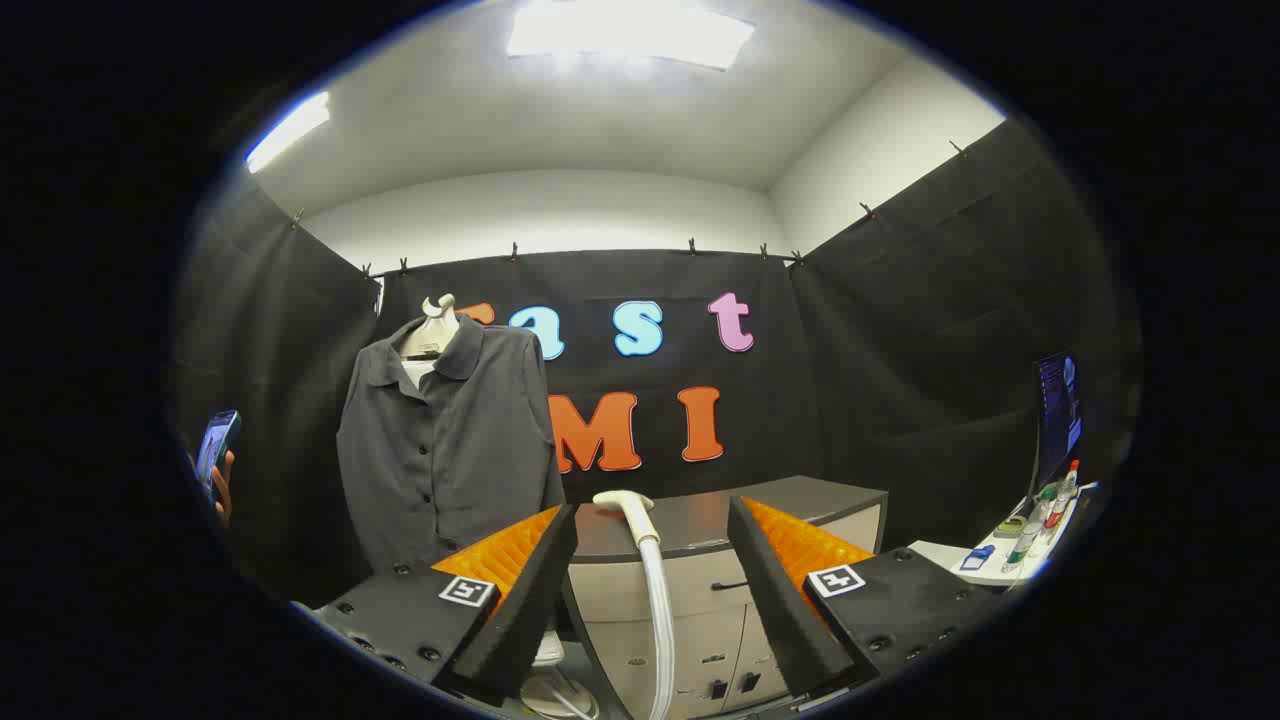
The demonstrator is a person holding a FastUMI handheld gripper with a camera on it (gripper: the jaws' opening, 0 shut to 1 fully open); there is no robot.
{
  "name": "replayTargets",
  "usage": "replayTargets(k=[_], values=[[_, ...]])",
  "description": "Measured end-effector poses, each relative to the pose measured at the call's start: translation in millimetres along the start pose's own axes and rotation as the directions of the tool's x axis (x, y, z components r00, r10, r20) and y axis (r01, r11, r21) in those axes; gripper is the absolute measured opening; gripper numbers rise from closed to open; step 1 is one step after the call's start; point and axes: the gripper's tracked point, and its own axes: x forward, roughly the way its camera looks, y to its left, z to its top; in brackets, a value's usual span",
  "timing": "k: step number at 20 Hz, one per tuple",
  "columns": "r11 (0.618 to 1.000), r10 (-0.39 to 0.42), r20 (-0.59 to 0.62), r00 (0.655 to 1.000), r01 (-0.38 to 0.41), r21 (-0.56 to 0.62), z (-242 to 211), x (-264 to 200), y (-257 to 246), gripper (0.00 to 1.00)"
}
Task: Iron the clothes twice with a garment steamer, once on the left side and once on the right side.
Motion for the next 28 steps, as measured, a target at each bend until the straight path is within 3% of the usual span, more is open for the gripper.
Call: replayTargets(k=[15, 20, 28], values=[[1.0, 0.004, 0.0, 1.0, -0.004, 0.003, -1, 2, 10, 0.98], [0.999, -0.034, 0.016, 0.999, 0.033, 0.028, 5, 7, 5, 0.98], [0.994, -0.054, -0.064, 0.996, 0.06, 0.087, -12, 24, 1, 0.97]])
